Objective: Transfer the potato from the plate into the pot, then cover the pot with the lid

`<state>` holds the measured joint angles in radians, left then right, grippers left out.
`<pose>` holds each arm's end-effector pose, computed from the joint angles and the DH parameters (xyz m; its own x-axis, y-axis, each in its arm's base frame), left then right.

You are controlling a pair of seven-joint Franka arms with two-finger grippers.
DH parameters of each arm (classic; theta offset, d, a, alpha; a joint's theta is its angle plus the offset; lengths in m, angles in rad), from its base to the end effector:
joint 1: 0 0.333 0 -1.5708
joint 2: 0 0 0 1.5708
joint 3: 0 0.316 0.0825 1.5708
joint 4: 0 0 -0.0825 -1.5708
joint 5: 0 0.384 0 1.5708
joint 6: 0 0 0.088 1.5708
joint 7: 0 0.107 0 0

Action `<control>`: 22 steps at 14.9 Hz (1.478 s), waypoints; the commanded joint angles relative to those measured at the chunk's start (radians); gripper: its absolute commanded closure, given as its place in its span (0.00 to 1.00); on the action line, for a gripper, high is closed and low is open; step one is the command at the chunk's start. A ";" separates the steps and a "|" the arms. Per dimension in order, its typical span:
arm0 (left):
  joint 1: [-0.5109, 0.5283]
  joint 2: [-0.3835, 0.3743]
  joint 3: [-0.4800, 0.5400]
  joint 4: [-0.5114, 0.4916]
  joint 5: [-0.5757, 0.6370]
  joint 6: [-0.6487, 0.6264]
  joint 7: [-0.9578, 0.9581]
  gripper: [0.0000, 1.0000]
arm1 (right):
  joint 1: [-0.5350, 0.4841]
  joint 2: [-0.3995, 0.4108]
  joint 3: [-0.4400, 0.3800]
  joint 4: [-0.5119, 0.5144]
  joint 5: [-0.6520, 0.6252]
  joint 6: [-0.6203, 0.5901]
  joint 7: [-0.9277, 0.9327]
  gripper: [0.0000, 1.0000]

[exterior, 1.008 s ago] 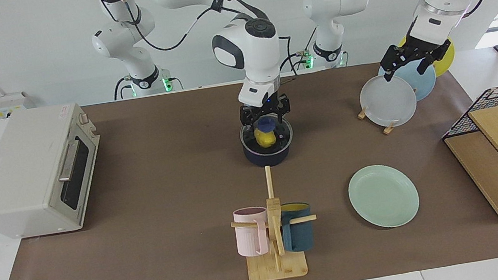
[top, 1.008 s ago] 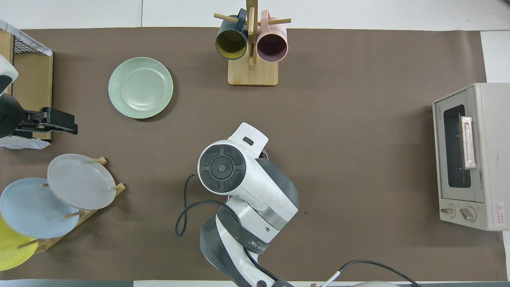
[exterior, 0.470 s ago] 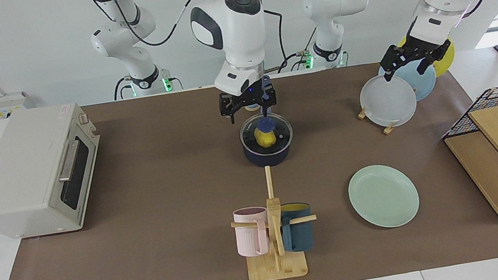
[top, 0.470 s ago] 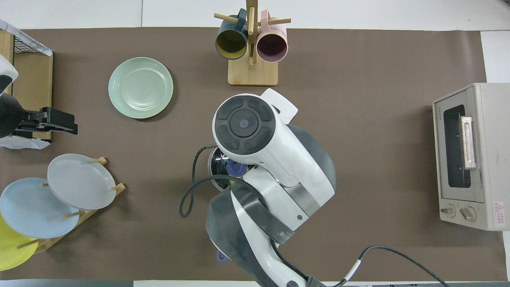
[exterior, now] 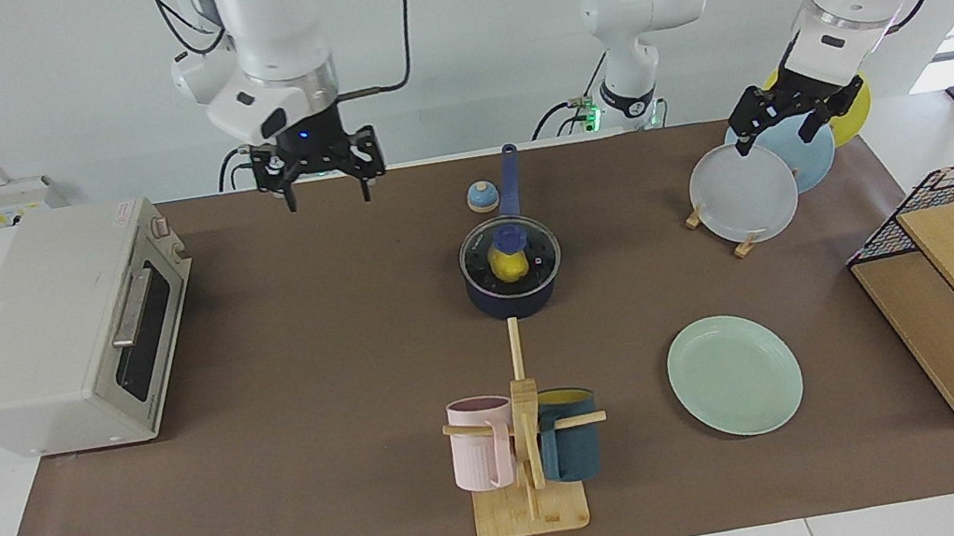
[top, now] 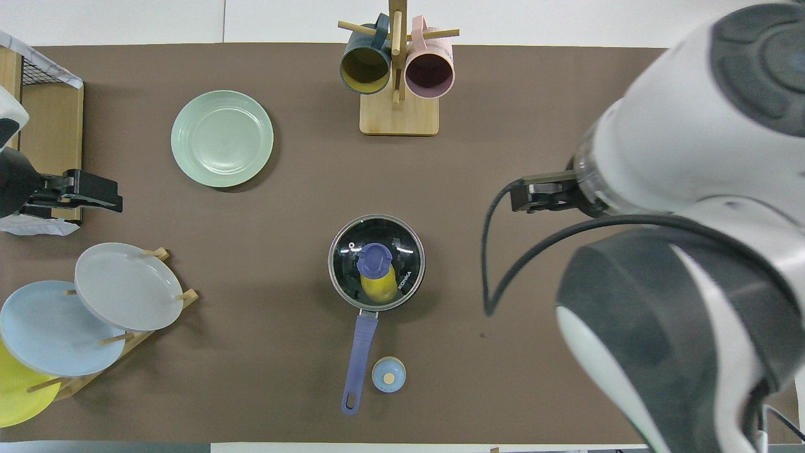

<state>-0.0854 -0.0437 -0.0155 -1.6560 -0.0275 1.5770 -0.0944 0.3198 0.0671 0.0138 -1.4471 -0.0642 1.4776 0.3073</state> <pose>0.5368 -0.0575 0.6088 0.9993 -0.0063 -0.0377 -0.0054 -0.9997 0.0233 0.5375 0.1782 0.6369 0.9997 0.0209 -0.0156 0.0220 -0.9972 0.0712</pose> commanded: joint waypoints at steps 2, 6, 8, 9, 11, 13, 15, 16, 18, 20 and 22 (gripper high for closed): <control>0.007 -0.021 0.000 -0.022 -0.003 0.011 0.012 0.00 | -0.154 -0.043 0.018 -0.032 0.020 -0.063 -0.199 0.00; 0.007 -0.021 0.000 -0.021 -0.003 0.012 0.012 0.00 | -0.194 -0.046 0.009 -0.038 0.018 -0.059 -0.218 0.00; 0.007 -0.021 0.000 -0.021 -0.003 0.011 0.012 0.00 | -0.197 -0.075 0.018 -0.048 0.017 -0.063 -0.218 0.00; 0.007 -0.021 0.000 -0.021 -0.003 0.011 0.012 0.00 | -0.203 -0.078 0.018 -0.061 0.017 -0.065 -0.220 0.00; 0.007 -0.021 0.000 -0.021 -0.003 0.011 0.012 0.00 | -0.226 -0.085 0.018 -0.091 0.017 -0.057 -0.234 0.00; 0.007 -0.021 0.000 -0.021 -0.003 0.011 0.013 0.00 | -0.237 -0.072 0.018 -0.084 0.004 -0.031 -0.243 0.00; 0.007 -0.021 0.000 -0.021 -0.003 0.011 0.012 0.00 | -0.280 -0.061 0.022 -0.082 0.006 -0.033 -0.247 0.00; 0.007 -0.021 0.000 -0.021 -0.003 0.011 0.012 0.00 | -0.286 -0.064 0.022 -0.082 0.010 -0.040 -0.261 0.00; 0.007 -0.021 0.000 -0.021 -0.003 0.011 0.012 0.00 | -0.295 -0.067 0.037 -0.082 0.007 -0.045 -0.301 0.00; 0.007 -0.021 0.000 -0.021 -0.003 0.012 0.012 0.00 | -0.343 -0.070 0.081 -0.085 0.010 -0.045 -0.301 0.00; 0.007 -0.021 0.000 -0.021 -0.003 0.011 0.012 0.00 | -0.350 -0.070 0.086 -0.085 0.010 -0.045 -0.301 0.00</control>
<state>-0.0854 -0.0437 -0.0155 -1.6560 -0.0275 1.5770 -0.0944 0.0047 0.0134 0.0734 -1.5118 -0.0607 1.4247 0.0298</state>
